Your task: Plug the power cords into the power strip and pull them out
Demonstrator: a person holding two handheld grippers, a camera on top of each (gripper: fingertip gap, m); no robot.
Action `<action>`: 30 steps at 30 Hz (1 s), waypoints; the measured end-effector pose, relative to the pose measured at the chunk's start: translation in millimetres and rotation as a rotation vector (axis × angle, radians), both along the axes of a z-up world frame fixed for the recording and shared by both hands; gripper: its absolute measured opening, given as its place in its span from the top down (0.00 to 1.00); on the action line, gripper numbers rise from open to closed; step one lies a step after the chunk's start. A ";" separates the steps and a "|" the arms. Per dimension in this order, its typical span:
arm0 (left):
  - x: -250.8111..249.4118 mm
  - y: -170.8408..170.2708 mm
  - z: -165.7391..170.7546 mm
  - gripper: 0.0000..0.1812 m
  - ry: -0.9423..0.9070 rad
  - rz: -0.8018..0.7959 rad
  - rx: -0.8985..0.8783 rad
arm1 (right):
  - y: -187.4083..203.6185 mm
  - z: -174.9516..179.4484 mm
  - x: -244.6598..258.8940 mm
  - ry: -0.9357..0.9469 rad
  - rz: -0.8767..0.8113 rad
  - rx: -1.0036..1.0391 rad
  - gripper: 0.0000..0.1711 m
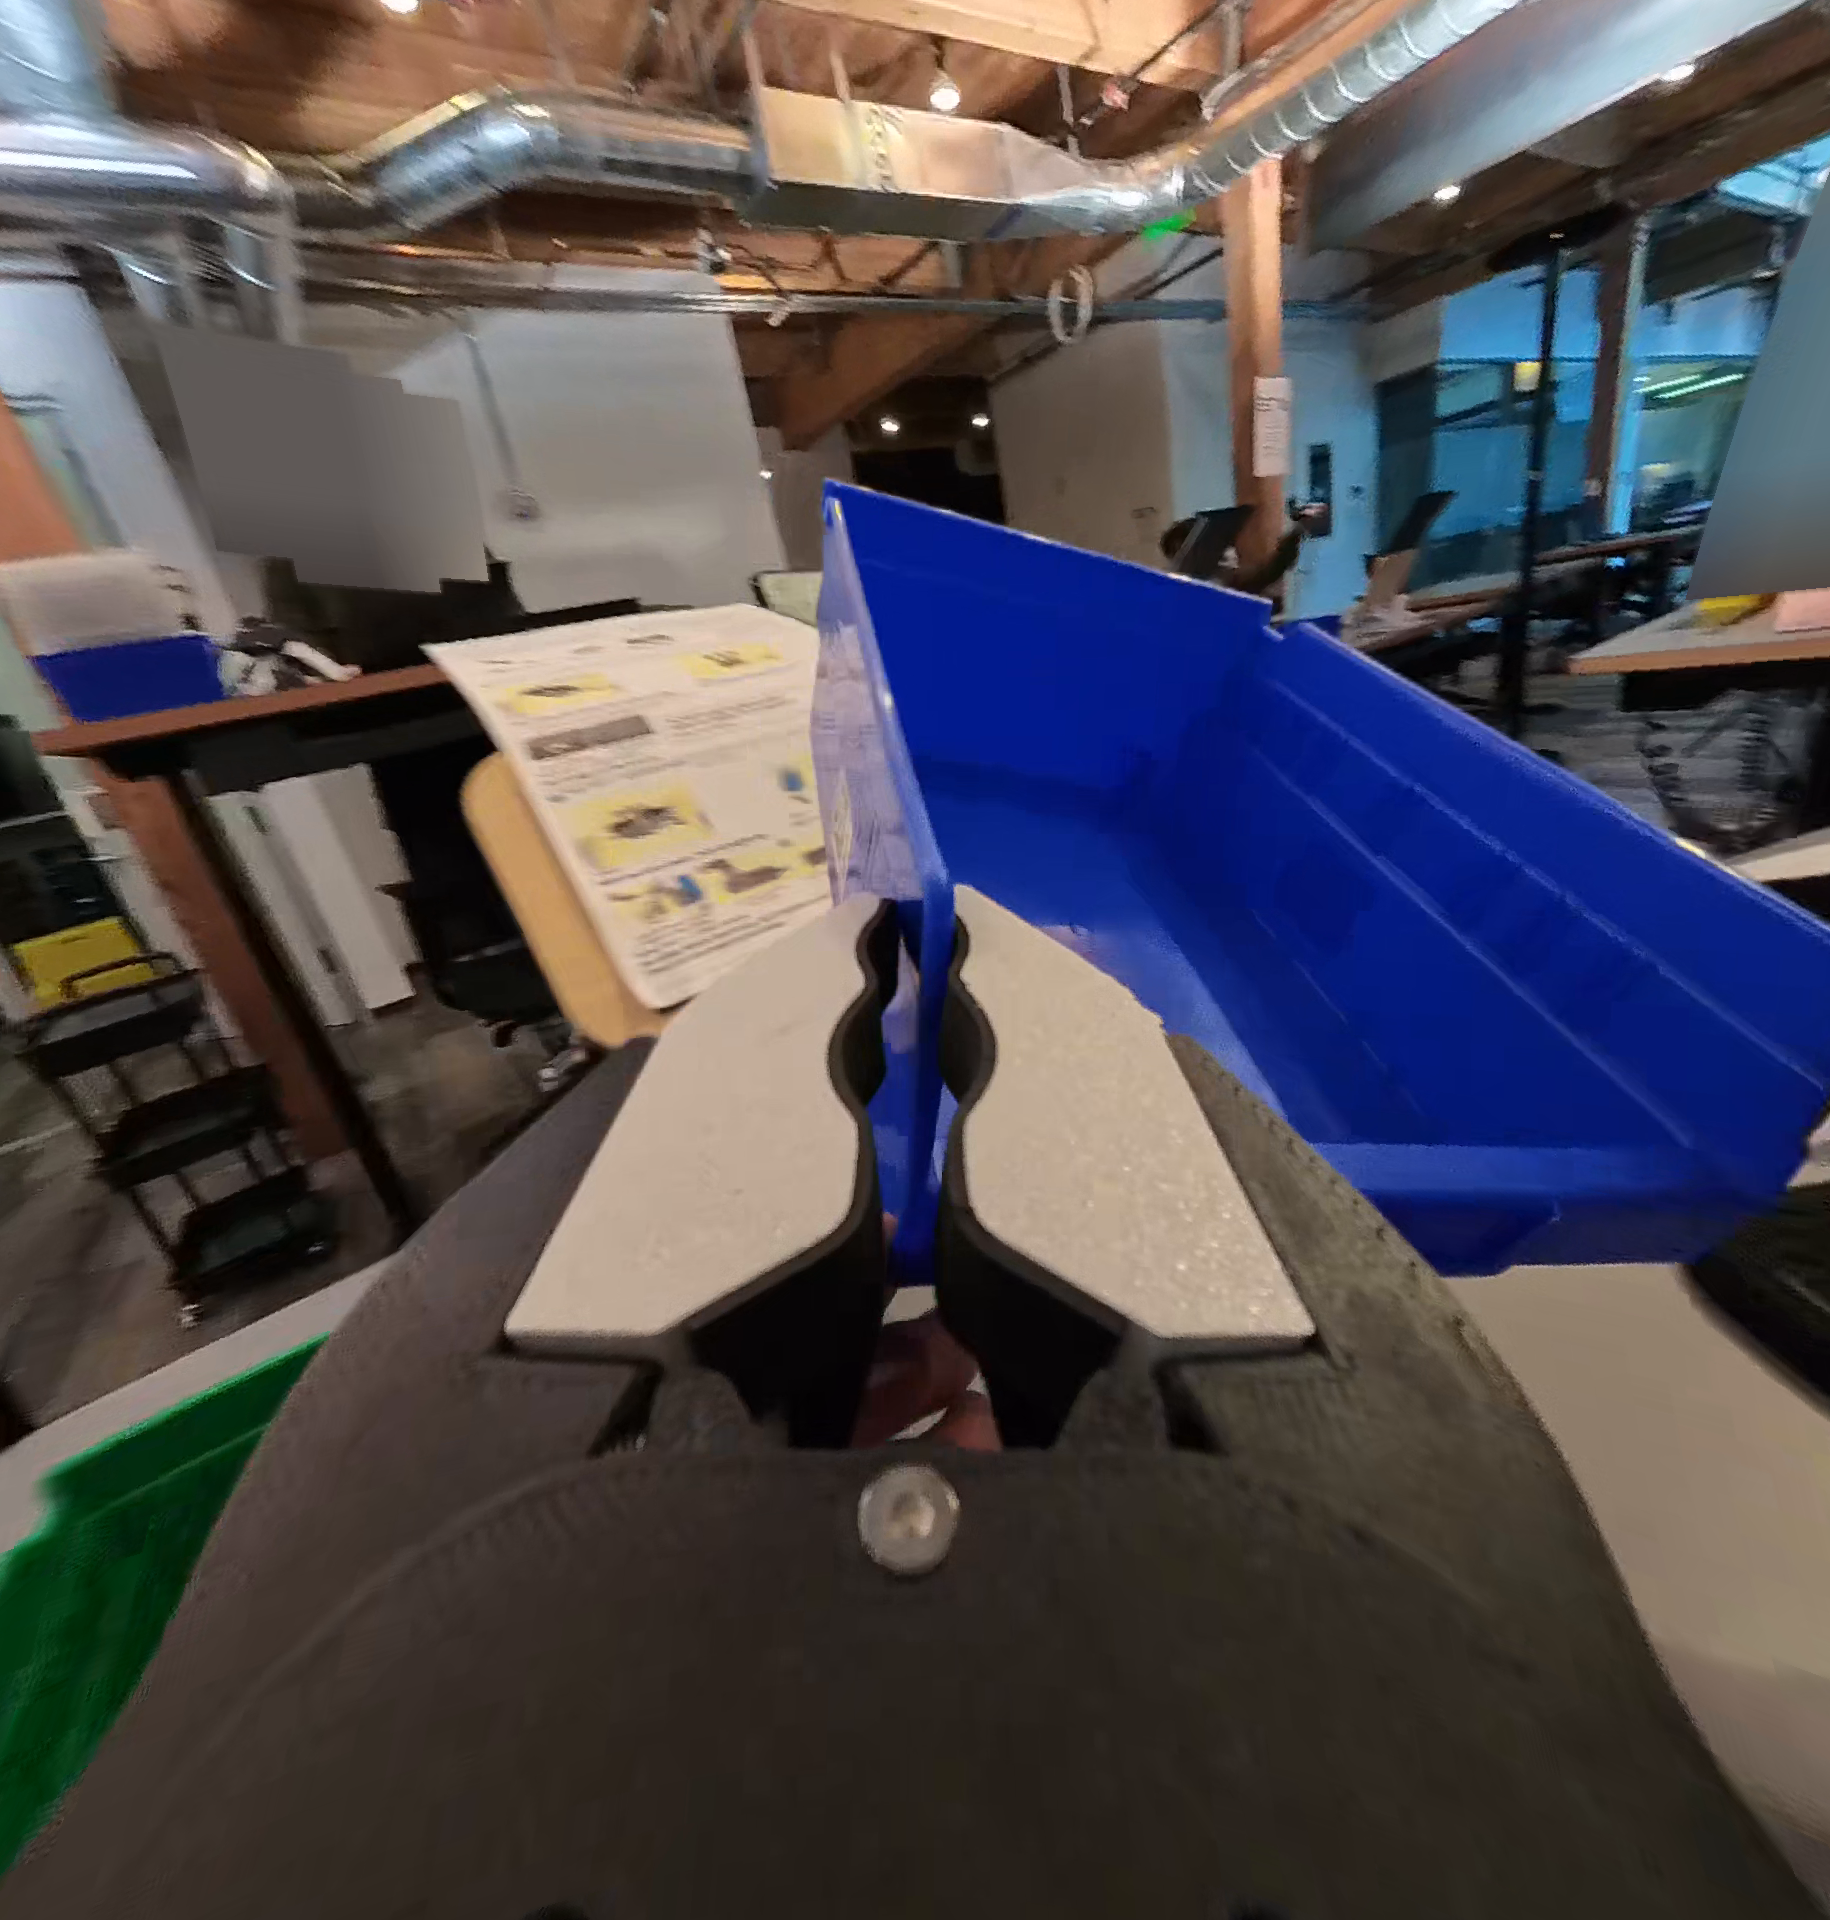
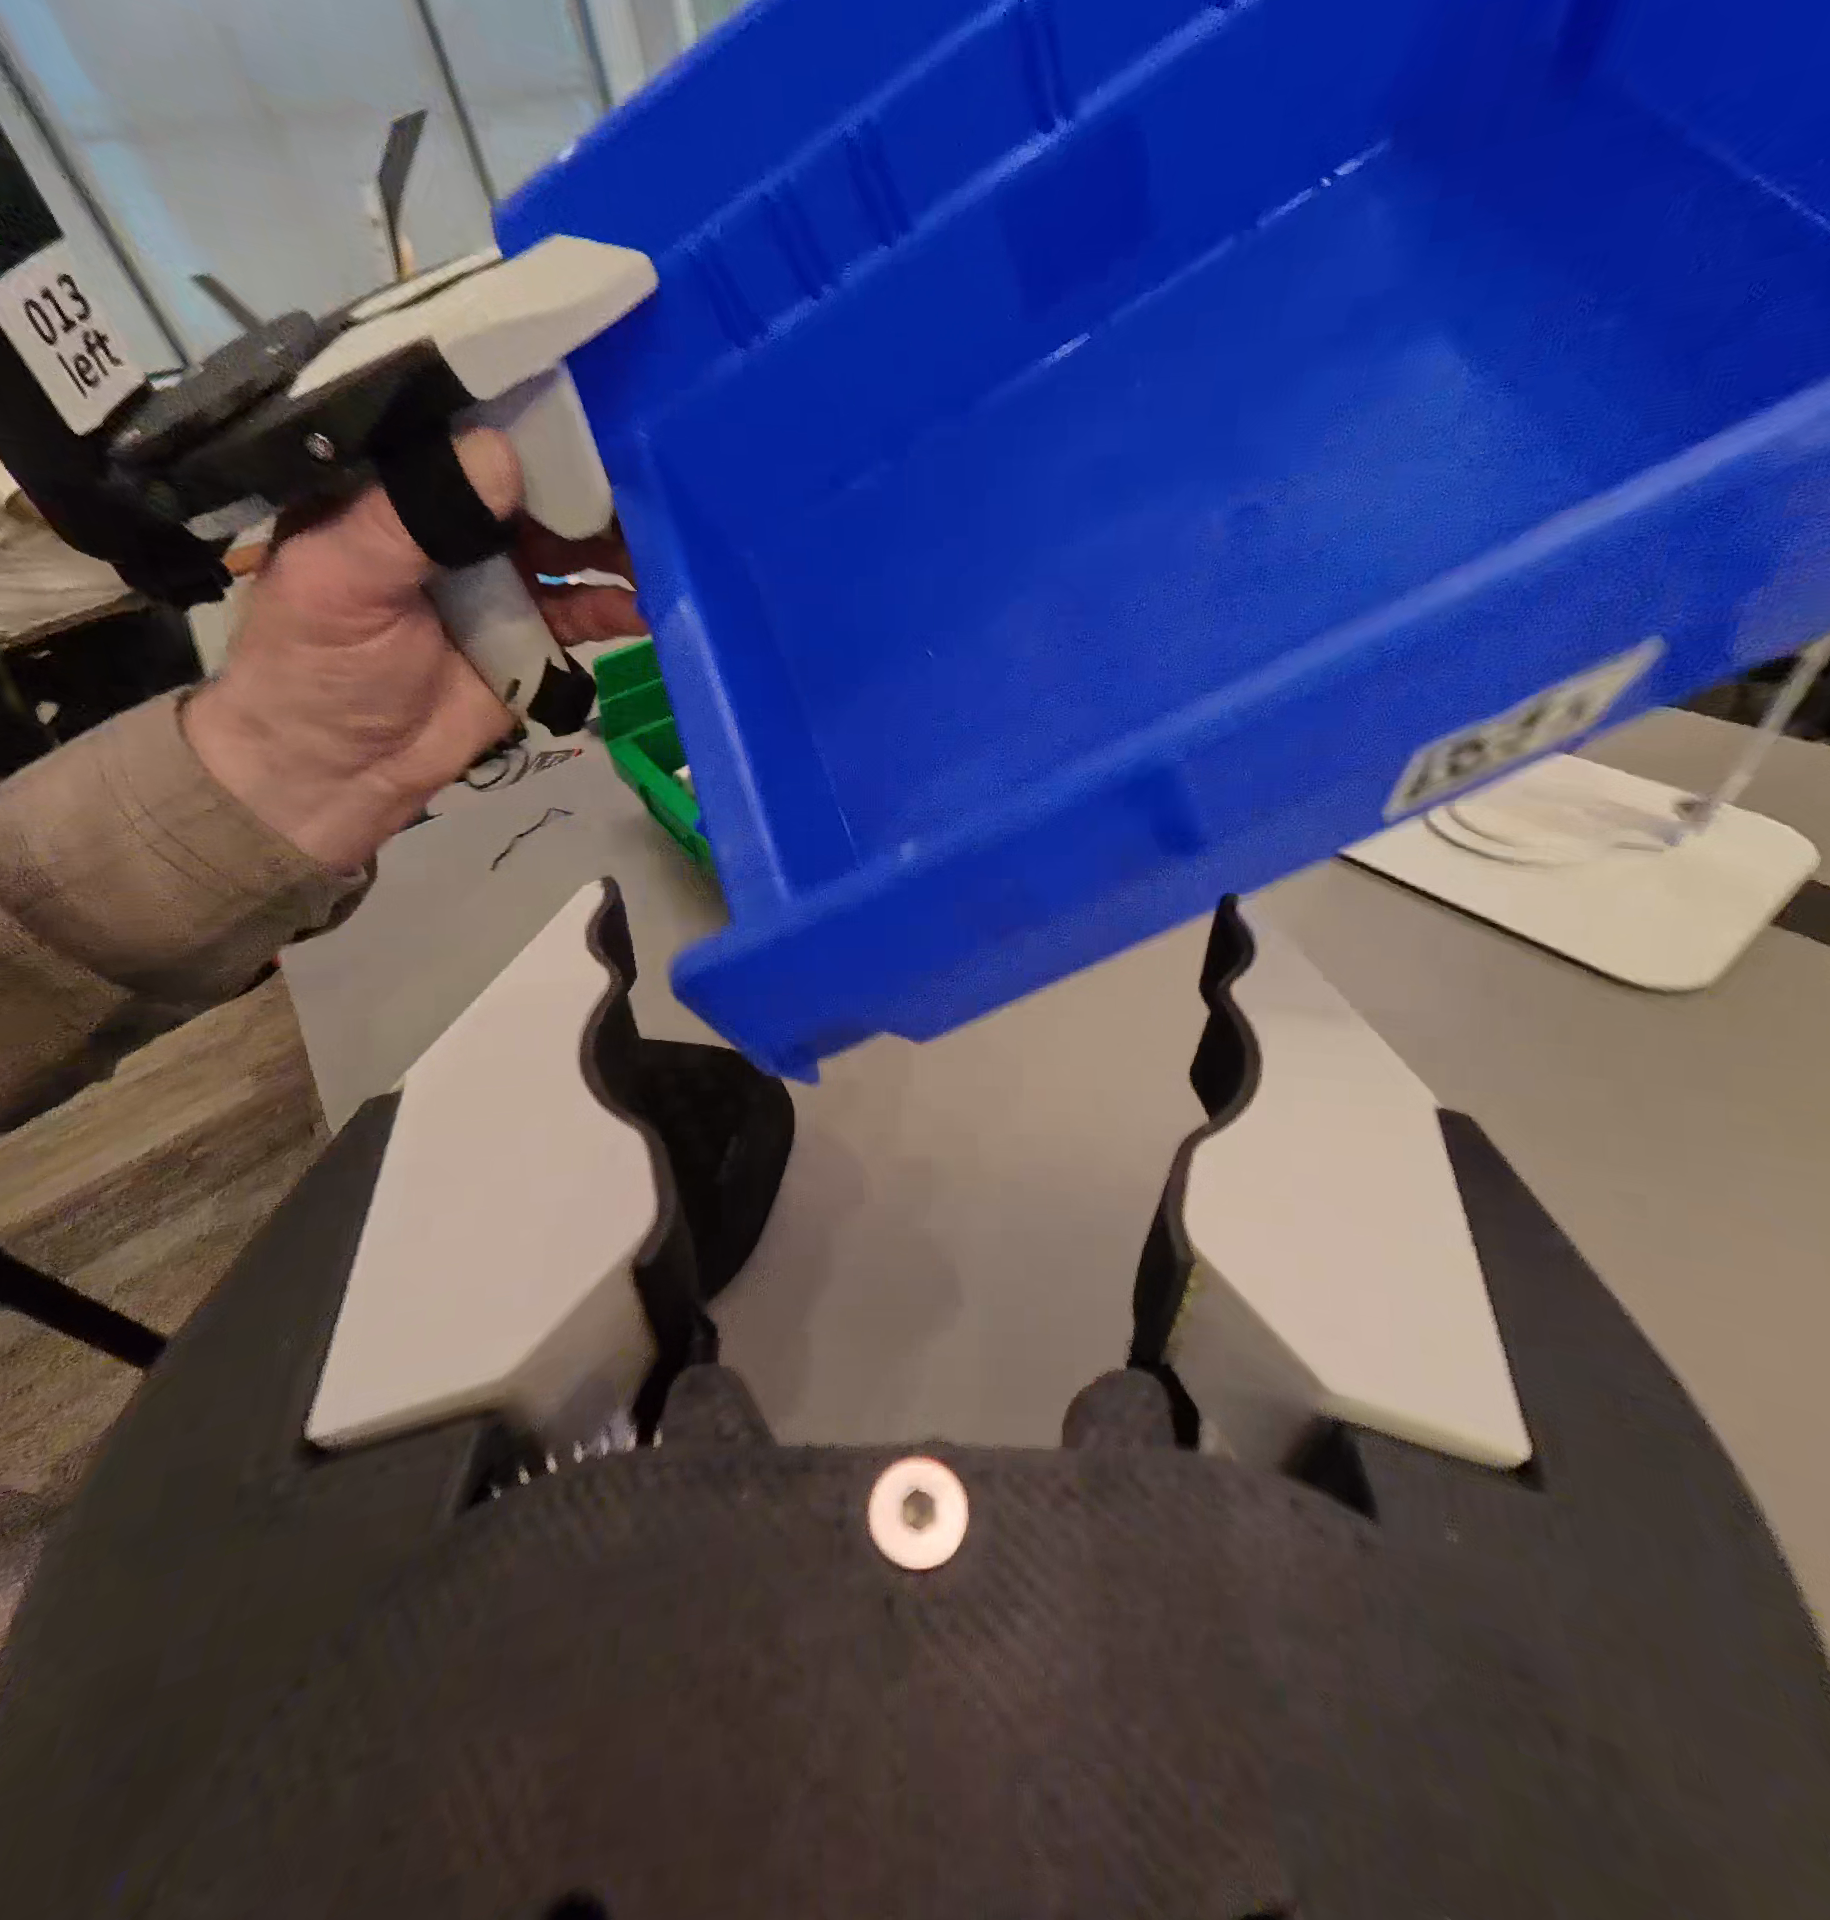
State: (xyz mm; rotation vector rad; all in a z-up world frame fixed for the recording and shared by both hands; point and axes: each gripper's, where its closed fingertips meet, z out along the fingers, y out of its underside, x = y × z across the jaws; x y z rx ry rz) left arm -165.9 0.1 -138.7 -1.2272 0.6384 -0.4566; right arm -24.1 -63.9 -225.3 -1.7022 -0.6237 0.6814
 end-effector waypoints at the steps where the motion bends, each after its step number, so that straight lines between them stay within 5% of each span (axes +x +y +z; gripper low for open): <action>1: 19.4 1.8 -4.1 0.98 0.003 -0.033 -0.013 | -0.6 -3.0 11.5 0.006 -0.039 -0.008 0.38; 10: 186.5 10.4 -41.0 0.96 0.029 -0.235 -0.096 | 9.8 -40.8 163.5 -0.055 -0.398 -0.090 0.41; 18: 310.2 30.7 -103.0 0.95 0.030 -0.325 -0.298 | 14.6 -89.0 275.8 -0.047 -0.537 -0.263 0.38; 30: 379.1 33.9 -164.6 0.93 0.047 -0.361 -0.423 | 18.5 -140.9 342.2 -0.045 -0.585 -0.387 0.35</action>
